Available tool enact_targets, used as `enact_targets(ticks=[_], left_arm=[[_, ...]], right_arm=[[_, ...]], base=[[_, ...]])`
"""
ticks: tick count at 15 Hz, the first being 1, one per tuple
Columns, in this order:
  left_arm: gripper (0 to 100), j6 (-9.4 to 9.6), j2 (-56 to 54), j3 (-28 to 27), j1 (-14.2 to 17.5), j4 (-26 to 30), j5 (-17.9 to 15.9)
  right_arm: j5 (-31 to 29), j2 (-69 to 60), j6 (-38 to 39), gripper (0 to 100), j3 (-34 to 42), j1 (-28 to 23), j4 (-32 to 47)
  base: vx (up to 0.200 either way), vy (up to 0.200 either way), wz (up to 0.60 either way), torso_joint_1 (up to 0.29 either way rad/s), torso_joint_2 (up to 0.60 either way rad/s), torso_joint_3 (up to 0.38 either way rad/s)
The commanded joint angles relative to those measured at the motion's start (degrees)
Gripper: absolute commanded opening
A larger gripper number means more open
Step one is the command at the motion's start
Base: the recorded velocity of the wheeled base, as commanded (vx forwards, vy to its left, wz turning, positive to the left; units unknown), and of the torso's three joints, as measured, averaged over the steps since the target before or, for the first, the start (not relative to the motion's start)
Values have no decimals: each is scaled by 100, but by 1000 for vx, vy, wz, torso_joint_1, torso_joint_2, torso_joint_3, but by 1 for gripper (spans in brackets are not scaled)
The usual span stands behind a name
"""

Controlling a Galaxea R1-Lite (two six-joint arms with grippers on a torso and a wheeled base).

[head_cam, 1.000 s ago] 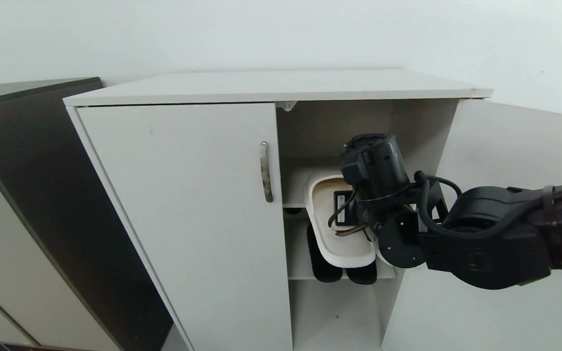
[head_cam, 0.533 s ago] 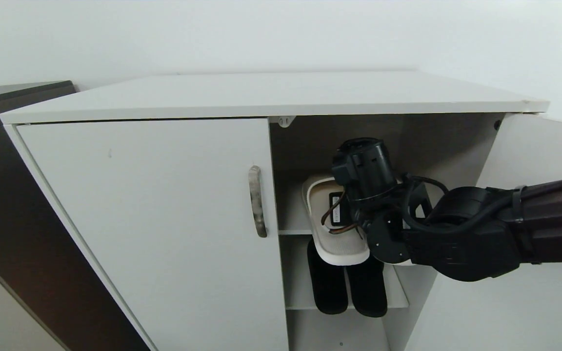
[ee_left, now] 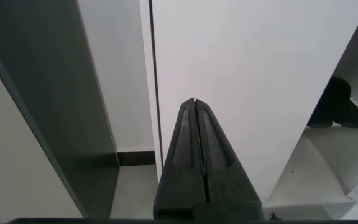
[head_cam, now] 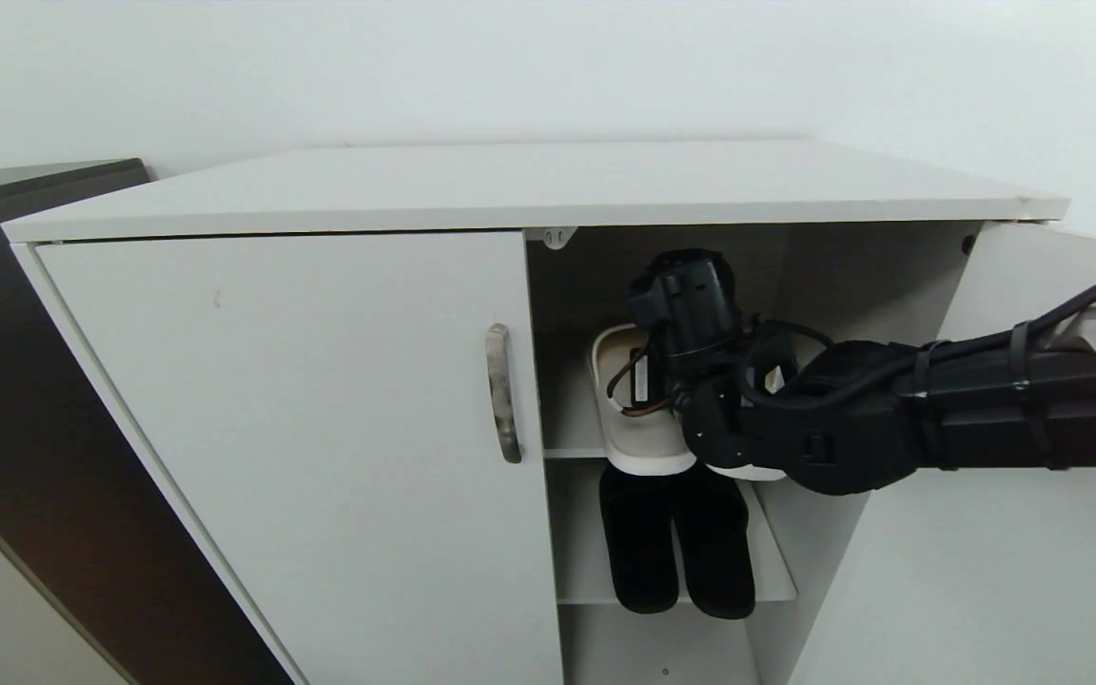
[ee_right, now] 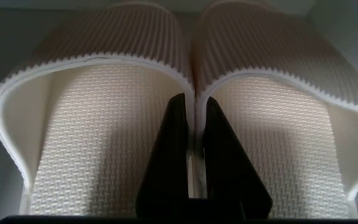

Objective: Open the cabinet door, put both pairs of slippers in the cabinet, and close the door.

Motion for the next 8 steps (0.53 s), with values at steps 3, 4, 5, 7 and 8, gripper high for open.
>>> enact_targets(ticks=[3, 4, 5, 7, 8], left_arm=[[0, -7, 7, 1, 1, -1, 5], [0, -7, 7, 1, 1, -1, 5], [0, -15, 7, 1, 1, -1, 14], [0, -15, 7, 1, 1, -1, 14], [0, -15, 7, 1, 1, -1, 14]], right_arm=[[-1, 449, -71, 0, -386, -111, -21], [-1, 501, -71, 0, -500, -146, -21], [-1, 519, -71, 0, -570, -164, -12], [-1, 545, -89, 0, -667, -199, -12], [-1, 554, -89, 0, -685, -199, -12]], base=[[0, 0, 0, 0, 0, 0], [0, 0, 0, 0, 0, 0], [0, 0, 0, 0, 0, 0], [0, 0, 0, 0, 0, 0], [0, 0, 0, 0, 0, 0]])
